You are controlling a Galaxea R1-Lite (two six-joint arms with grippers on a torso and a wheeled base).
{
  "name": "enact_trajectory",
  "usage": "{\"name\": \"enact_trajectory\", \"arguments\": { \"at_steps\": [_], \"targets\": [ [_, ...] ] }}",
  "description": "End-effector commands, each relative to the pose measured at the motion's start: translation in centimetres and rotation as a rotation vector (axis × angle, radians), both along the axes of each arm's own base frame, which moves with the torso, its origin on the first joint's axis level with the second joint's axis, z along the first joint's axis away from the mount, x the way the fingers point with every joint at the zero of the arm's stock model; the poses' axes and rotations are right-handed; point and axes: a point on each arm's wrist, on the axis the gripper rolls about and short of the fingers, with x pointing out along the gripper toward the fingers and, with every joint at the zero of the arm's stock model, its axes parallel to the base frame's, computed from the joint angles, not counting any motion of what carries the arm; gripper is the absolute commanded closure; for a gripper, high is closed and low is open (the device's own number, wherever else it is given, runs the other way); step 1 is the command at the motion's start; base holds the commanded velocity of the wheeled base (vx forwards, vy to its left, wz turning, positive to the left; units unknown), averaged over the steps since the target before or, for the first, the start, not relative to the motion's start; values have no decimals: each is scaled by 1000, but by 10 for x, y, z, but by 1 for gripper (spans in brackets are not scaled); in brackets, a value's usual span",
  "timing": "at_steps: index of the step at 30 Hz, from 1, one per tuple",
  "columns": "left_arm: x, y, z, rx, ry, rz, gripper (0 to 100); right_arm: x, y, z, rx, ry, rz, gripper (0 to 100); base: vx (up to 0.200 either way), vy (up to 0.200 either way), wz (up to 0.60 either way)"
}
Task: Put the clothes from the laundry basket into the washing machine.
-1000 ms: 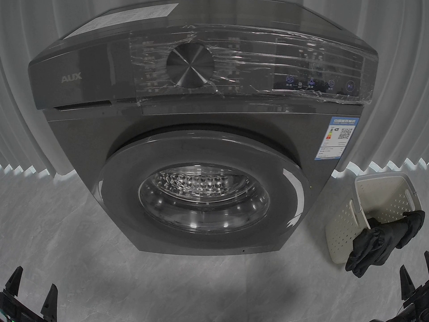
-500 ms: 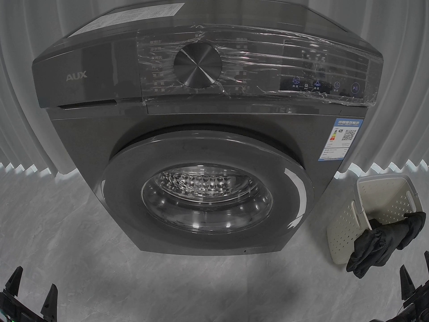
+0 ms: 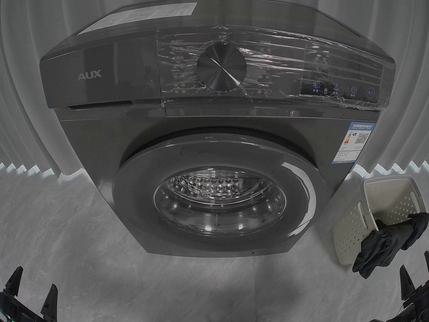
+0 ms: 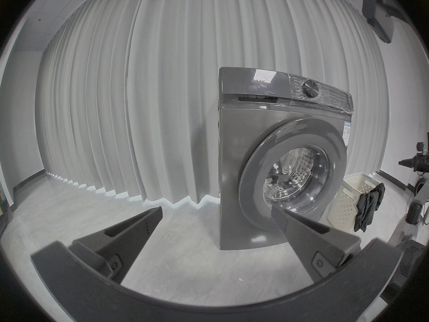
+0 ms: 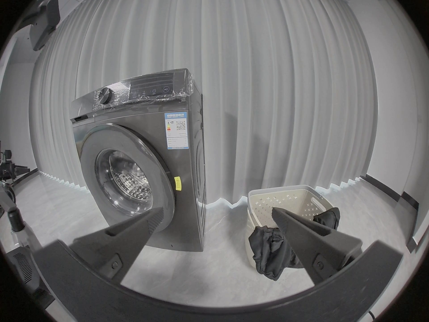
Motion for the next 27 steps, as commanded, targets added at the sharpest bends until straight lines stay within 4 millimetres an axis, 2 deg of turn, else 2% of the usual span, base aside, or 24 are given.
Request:
{"name": "enact_trajectory", "arguments": {
  "at_steps": [1, 7, 13, 23, 24, 27],
  "targets": [
    [0, 0, -5, 0, -1, 1, 0, 0, 0, -5, 0, 1, 1, 0, 0, 0, 0],
    [0, 0, -5, 0, -1, 1, 0, 0, 0, -5, 0, 2, 1, 0, 0, 0, 0],
    [0, 0, -5, 0, -1, 1, 0, 0, 0, -5, 0, 2, 0, 0, 200, 0, 0],
    [0, 0, -5, 0, -1, 1, 0, 0, 0, -5, 9, 2, -2, 0, 0, 0, 0],
    [0, 0, -5, 0, -1, 1, 0, -1, 0, -1, 15, -27, 5, 0, 0, 0, 0],
    [0, 0, -5, 0, -1, 1, 0, -15, 1, 39, 30, -178, 60, 0, 0, 0, 0]
  ]
}}
